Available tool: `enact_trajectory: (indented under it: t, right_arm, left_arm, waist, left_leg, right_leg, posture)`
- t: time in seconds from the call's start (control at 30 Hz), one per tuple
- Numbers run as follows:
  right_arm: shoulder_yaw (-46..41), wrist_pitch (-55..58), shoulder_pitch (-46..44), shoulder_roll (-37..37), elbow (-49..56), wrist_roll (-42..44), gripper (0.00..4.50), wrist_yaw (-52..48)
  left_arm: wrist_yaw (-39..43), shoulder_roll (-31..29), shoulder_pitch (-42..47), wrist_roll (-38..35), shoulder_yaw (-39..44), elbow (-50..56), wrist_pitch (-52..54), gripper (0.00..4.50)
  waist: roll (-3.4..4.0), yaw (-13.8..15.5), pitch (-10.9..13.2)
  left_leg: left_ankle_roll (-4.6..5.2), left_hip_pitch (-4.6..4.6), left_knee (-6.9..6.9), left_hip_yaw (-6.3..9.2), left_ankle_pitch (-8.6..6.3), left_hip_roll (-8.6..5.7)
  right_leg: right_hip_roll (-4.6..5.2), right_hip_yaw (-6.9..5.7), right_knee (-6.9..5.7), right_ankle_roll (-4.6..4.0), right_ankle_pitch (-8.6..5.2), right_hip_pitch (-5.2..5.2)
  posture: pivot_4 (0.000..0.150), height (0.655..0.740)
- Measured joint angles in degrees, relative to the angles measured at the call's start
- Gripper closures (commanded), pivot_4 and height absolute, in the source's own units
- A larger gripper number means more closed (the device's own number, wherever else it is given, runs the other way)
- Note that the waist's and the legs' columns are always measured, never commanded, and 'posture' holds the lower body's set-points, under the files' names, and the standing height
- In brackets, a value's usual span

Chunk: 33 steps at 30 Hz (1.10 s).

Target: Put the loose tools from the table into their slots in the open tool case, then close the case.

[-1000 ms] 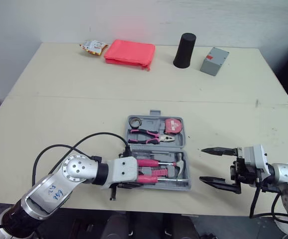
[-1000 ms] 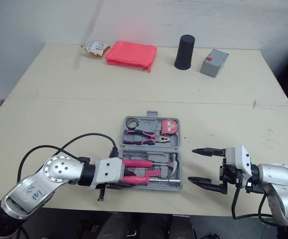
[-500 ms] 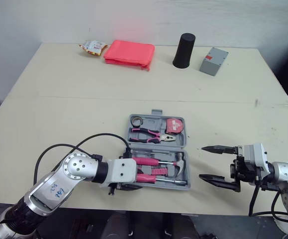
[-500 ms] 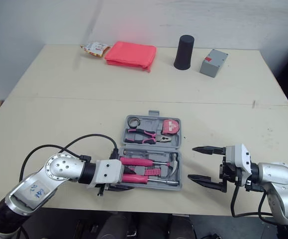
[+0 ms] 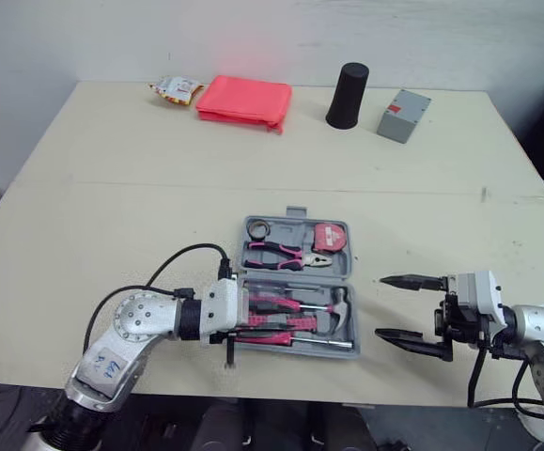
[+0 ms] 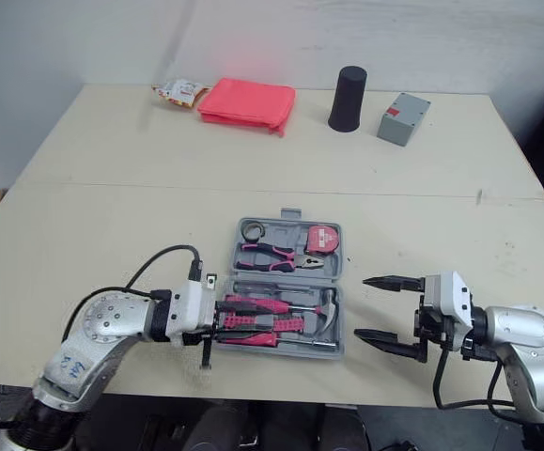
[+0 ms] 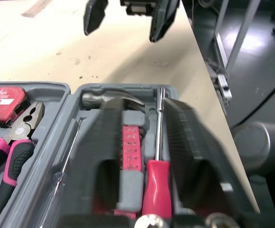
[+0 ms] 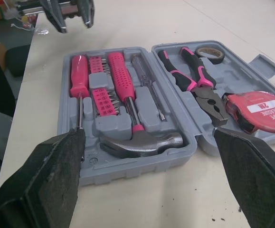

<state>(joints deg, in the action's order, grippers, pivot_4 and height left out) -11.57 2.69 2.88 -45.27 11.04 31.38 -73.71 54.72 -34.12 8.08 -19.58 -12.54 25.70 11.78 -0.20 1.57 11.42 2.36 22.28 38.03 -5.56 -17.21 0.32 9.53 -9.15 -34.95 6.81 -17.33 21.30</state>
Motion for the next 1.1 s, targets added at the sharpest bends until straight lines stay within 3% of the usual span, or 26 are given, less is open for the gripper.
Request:
enact_trajectory:
  t: [0.63,0.93,1.1]
  right_arm:
    - [-0.22,-0.68,2.5,-0.01,-0.1,-0.62,0.0,0.77]
    - [-0.23,-1.6,2.9,-0.01,-0.51,-1.05,0.0,1.01]
    - [-0.22,-1.84,3.01,0.03,-0.71,-1.19,0.0,1.6]
  left_arm:
    - [0.74,1.95,-0.55,6.66,-5.05,-8.69,-3.83,4.45]
    - [-2.24,1.64,0.69,8.2,-7.72,-6.05,3.93,4.45]
    - [-5.34,1.11,0.4,9.34,-9.56,-3.6,8.97,4.45]
  waist:
    - [0.02,0.0,-0.01]
    - [0.3,0.02,-0.19]
    - [0.9,-0.03,-0.84]
  left_leg:
    - [0.0,-0.02,0.0,0.01,-0.03,0.02]
    - [0.02,-0.24,0.0,0.06,-0.11,0.03]
    - [-0.13,-1.07,-0.04,0.03,-0.69,0.35]
  right_leg:
    - [0.02,0.02,0.02,0.0,0.0,-0.02]
    - [0.03,0.01,0.13,0.0,0.0,-0.31]
    - [0.0,0.05,0.61,0.0,-0.01,-1.21]
  posture:
    - [0.15,0.74]
    - [0.15,0.74]
    - [0.15,0.74]
